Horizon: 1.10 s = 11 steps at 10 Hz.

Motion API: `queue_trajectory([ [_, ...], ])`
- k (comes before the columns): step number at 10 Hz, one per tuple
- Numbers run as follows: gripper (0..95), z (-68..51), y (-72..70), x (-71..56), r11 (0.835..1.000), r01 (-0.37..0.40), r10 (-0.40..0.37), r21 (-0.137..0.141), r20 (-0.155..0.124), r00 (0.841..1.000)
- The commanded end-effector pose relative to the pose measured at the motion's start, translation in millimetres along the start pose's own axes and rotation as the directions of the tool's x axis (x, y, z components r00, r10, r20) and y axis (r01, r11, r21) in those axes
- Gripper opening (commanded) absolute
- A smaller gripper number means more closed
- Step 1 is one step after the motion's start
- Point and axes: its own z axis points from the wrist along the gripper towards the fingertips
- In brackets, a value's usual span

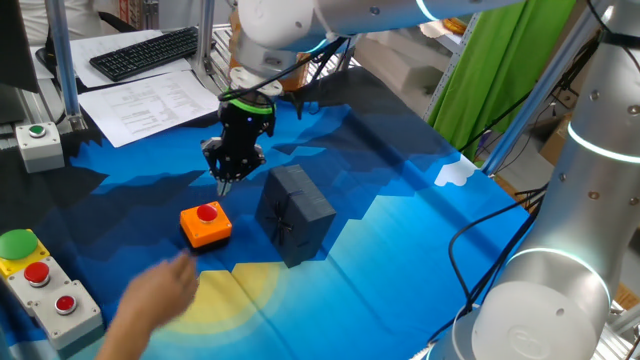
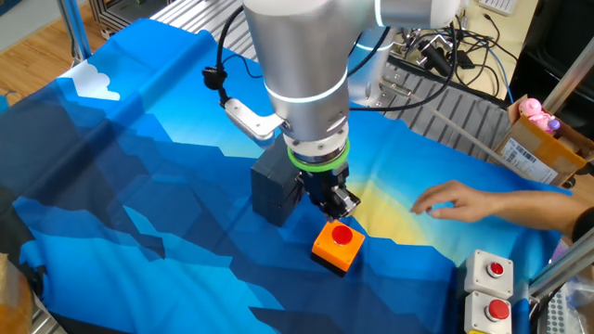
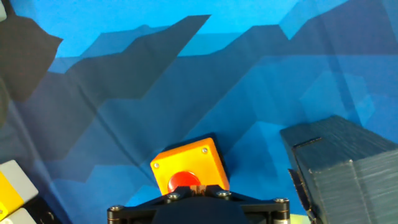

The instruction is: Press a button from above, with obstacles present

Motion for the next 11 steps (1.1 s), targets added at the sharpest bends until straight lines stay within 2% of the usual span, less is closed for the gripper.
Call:
queue_trajectory([
  [1,0.0,0.8,9.5,3.4,0.999,0.005,-0.006,0.050,0.034,0.999],
  [2,0.0,3.3,13.2,5.4,0.999,0.002,-0.004,0.053,0.039,0.999],
  [5,0.0,16.8,17.5,4.7,0.996,0.005,-0.010,0.092,0.053,0.999],
  [9,0.0,24.5,16.3,1.3,0.993,0.016,-0.023,0.116,0.056,0.998],
  [11,0.0,34.3,15.8,6.5,0.993,0.011,-0.018,0.120,0.058,0.998],
])
